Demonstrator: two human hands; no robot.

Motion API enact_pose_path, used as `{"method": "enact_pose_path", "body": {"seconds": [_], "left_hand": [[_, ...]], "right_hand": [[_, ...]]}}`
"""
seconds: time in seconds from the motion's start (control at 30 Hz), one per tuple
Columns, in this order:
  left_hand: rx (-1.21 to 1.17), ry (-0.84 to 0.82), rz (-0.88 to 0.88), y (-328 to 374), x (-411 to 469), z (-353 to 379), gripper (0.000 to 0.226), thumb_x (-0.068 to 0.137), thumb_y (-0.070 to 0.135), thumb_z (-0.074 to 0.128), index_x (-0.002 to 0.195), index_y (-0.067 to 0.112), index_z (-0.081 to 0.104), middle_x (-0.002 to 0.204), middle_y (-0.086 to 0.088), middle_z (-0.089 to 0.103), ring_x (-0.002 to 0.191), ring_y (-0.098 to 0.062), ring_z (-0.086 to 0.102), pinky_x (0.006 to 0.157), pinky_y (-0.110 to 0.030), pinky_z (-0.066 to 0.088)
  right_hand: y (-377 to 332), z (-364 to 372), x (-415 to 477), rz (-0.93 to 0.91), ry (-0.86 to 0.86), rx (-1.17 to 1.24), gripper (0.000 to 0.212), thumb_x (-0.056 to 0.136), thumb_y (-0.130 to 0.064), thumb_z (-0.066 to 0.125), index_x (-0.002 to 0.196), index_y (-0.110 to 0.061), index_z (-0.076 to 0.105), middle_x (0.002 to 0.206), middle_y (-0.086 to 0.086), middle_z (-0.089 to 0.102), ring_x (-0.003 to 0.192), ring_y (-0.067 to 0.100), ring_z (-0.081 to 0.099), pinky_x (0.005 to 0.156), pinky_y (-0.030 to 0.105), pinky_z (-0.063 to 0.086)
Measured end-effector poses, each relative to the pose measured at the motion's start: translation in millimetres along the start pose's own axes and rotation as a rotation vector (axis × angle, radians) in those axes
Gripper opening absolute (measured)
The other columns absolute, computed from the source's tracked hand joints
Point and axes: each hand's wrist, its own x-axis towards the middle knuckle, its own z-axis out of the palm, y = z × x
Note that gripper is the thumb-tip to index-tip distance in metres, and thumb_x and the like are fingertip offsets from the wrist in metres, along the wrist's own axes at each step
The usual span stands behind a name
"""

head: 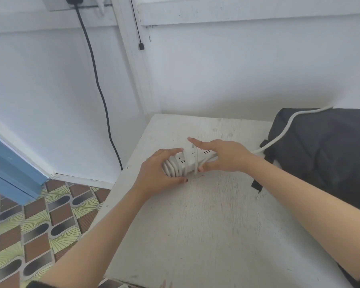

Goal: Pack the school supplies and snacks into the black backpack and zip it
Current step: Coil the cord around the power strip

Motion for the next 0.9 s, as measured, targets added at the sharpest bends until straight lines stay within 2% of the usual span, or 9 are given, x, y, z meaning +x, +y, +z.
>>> {"method": "enact_pose_path", "body": {"seconds": [0.13,0.27,0.4,0.5,0.6,0.67,0.73,0.83,0.9], "left_hand": [[0.032,-0.030,0.020,2.2,0.0,-0.2,0.081,0.057,0.033,0.087,0.123,0.052,0.044,0.115,0.020,0.051,0.103,0.011,0.044,0.084,-0.006,0.030],[0.077,-0.084,0.020,6.9,1.2,-2.8,0.079,0.055,0.037,0.086,0.120,0.051,0.043,0.109,0.019,0.050,0.096,0.002,0.048,0.084,-0.017,0.040],[0.055,-0.030,-0.037,7.2,-3.3,-1.9,0.067,0.052,0.036,0.086,0.102,0.036,0.041,0.091,0.013,0.052,0.079,-0.003,0.049,0.065,-0.022,0.041],[0.044,0.011,-0.026,5.7,-6.8,1.2,0.060,0.057,0.029,0.083,0.099,0.025,0.041,0.084,0.007,0.054,0.072,-0.009,0.051,0.061,-0.024,0.043],[-0.043,0.105,-0.059,4.1,-11.4,4.8,0.057,0.056,0.028,0.081,0.097,0.024,0.042,0.084,0.003,0.058,0.072,-0.012,0.056,0.062,-0.030,0.048],[-0.150,0.211,-0.092,5.0,-15.2,6.3,0.058,0.057,0.023,0.084,0.097,0.022,0.042,0.086,0.004,0.057,0.071,-0.002,0.055,0.061,-0.022,0.047],[-0.238,0.303,-0.113,6.9,-16.8,7.4,0.060,0.058,0.017,0.087,0.098,0.018,0.041,0.087,0.008,0.053,0.071,0.007,0.050,0.059,-0.016,0.045],[-0.322,0.416,-0.116,13.2,-13.7,7.4,0.061,0.060,0.019,0.087,0.099,0.022,0.040,0.088,0.010,0.049,0.069,0.007,0.050,0.058,-0.016,0.046],[-0.382,0.467,-0.100,20.9,-8.0,5.5,0.061,0.060,0.019,0.087,0.098,0.024,0.039,0.089,0.010,0.049,0.068,0.005,0.051,0.056,-0.018,0.047]], "right_hand": [[0.0,3.9,-1.6,0.001,0.034,-0.098,0.079,0.077,-0.075,0.046,0.137,-0.063,-0.004,0.112,0.004,0.050,0.088,0.017,0.050,0.069,0.028,0.038],[-1.0,9.6,-4.7,0.027,0.075,-0.127,0.085,0.076,-0.077,0.043,0.144,-0.053,-0.003,0.119,0.002,0.052,0.090,0.015,0.050,0.070,0.028,0.039],[1.7,10.9,-5.4,0.054,0.081,-0.105,0.097,0.074,-0.075,0.051,0.149,-0.038,0.001,0.128,-0.001,0.051,0.106,0.018,0.053,0.075,0.030,0.043],[3.5,5.6,-8.8,0.046,0.039,-0.045,0.105,0.071,-0.071,0.060,0.150,-0.036,-0.001,0.137,0.000,0.048,0.117,0.021,0.050,0.084,0.033,0.043],[4.4,-1.8,-15.7,0.045,0.068,-0.034,0.103,0.074,-0.064,0.063,0.151,-0.031,0.001,0.140,0.000,0.045,0.121,0.022,0.047,0.095,0.034,0.041],[3.6,-9.8,-21.0,0.039,0.117,-0.008,0.097,0.076,-0.060,0.064,0.150,-0.029,0.009,0.135,0.000,0.050,0.117,0.020,0.050,0.092,0.032,0.040],[1.4,-21.7,-26.5,0.044,0.155,0.078,0.087,0.077,-0.054,0.067,0.147,-0.030,0.021,0.118,-0.001,0.057,0.104,0.017,0.054,0.082,0.029,0.040],[-3.3,-43.9,-34.5,0.076,0.203,0.148,0.068,0.080,-0.045,0.069,0.137,-0.024,0.038,0.092,-0.009,0.055,0.087,0.011,0.053,0.072,0.027,0.038],[-8.3,-57.3,-40.5,0.047,0.237,0.111,0.045,0.085,-0.039,0.066,0.123,-0.020,0.053,0.082,-0.011,0.052,0.076,0.006,0.050,0.065,0.024,0.036]]}}
